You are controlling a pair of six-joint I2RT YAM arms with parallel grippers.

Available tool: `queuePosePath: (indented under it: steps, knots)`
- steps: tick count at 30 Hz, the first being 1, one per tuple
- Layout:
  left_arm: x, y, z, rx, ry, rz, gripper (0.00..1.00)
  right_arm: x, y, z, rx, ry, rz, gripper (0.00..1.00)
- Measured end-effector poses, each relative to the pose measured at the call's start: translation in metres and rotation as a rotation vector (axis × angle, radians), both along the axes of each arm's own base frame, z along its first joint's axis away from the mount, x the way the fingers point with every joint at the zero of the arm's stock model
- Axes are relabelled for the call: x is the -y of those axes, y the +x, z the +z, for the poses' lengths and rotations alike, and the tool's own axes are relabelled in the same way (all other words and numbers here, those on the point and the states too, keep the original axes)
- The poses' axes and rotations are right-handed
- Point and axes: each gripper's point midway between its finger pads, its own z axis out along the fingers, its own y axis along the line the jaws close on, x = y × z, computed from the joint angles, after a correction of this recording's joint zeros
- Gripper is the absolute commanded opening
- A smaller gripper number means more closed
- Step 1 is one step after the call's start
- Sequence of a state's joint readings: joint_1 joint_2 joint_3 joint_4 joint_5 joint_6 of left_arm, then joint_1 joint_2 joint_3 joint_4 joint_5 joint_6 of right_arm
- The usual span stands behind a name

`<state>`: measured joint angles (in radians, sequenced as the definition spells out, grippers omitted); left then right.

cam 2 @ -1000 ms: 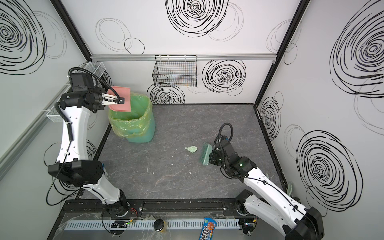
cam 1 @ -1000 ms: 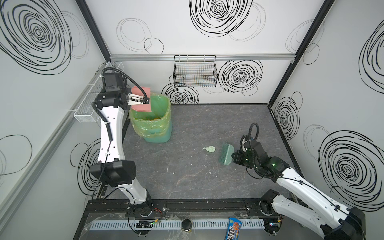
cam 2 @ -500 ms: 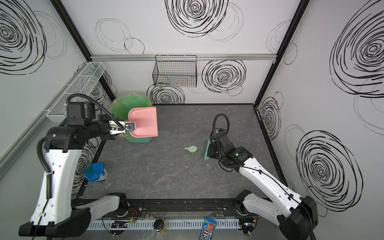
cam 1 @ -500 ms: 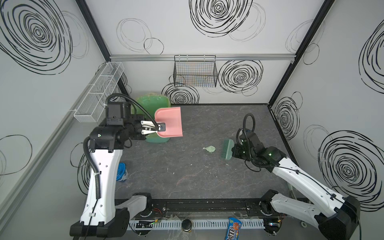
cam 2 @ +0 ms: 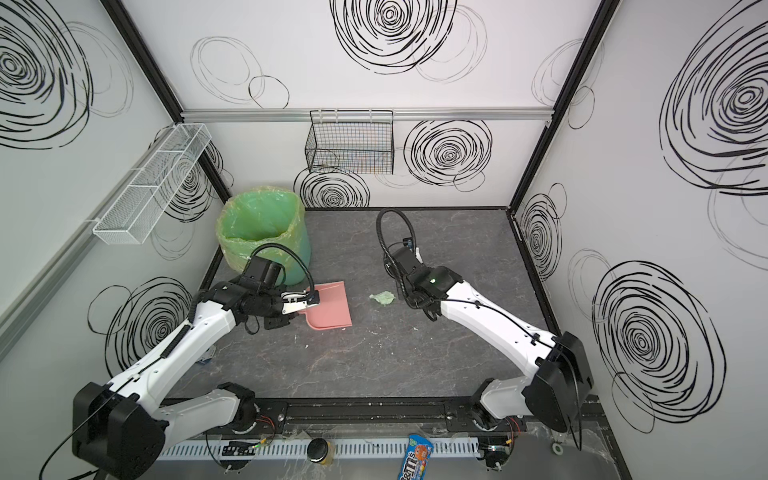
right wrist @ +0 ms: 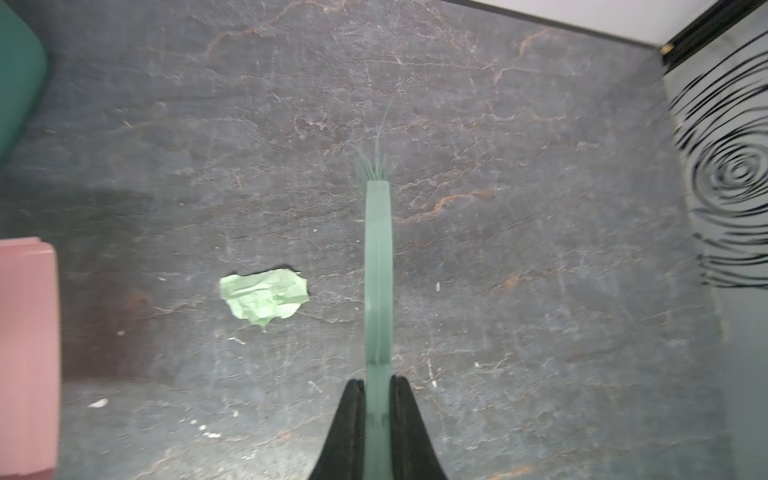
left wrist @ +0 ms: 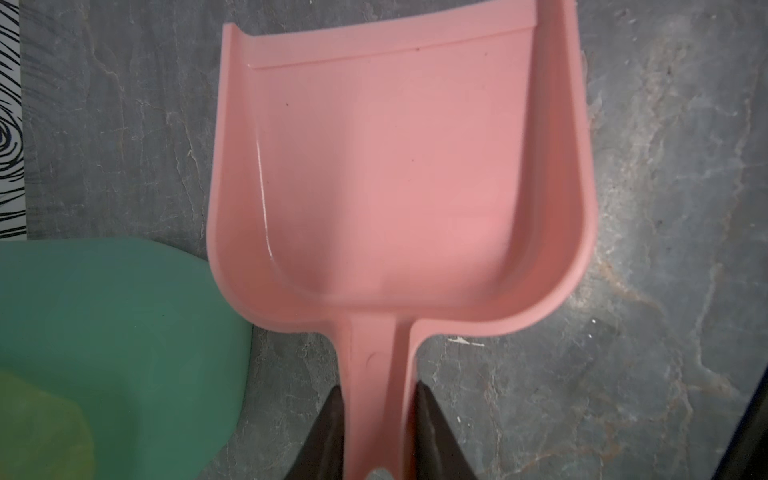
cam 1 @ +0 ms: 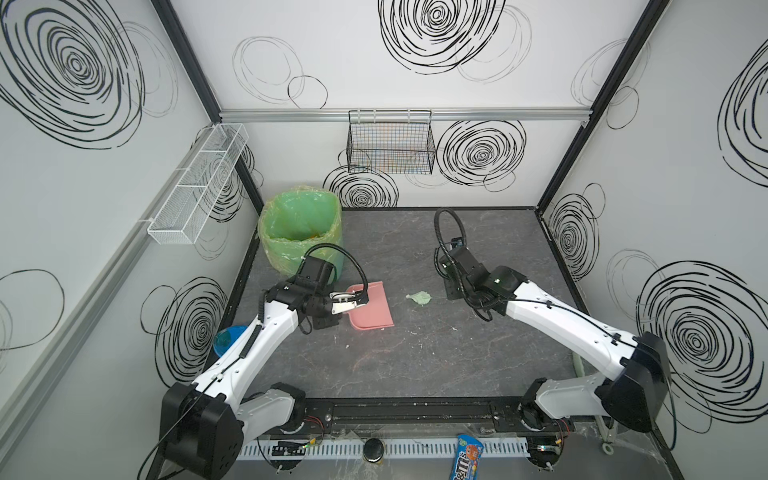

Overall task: Sweep away the paper scraps from the table
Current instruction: 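Lower the empty dustpan near the last green scrap with the left gripper, then sweep the last green scrap into the dustpan with the right brush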

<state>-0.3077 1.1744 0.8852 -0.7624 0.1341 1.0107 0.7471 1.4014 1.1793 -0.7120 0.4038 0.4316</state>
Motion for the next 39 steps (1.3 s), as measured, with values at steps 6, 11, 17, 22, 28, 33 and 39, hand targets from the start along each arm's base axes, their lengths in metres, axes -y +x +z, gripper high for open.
queuePosePath:
  steps: [6, 11, 17, 22, 28, 33, 39]
  knots:
    - [0.012, 0.003, -0.034, -0.046, 0.037, 0.025, 0.0, -0.007, 0.024, -0.019, -0.01, -0.195, 0.002, 0.0]
    - [0.015, 0.005, -0.057, -0.085, 0.06, 0.051, 0.0, -0.018, 0.026, -0.043, -0.049, -0.263, 0.021, 0.0]
    - [0.023, 0.011, -0.06, -0.073, 0.049, 0.053, 0.0, -0.037, 0.017, -0.052, -0.077, -0.21, 0.068, 0.0]
    - [0.025, 0.013, -0.061, -0.07, 0.042, 0.054, 0.0, -0.052, 0.003, -0.059, -0.12, -0.109, 0.113, 0.0]
    - [0.028, 0.015, -0.066, -0.074, 0.029, 0.057, 0.0, -0.074, -0.014, -0.053, -0.166, 0.05, 0.176, 0.0]
    - [0.029, 0.013, -0.072, -0.092, 0.021, 0.063, 0.0, -0.097, -0.032, -0.043, -0.203, 0.191, 0.25, 0.0]
    - [0.031, 0.013, -0.077, -0.093, 0.01, 0.066, 0.0, -0.116, -0.053, -0.01, -0.206, 0.377, 0.343, 0.0]
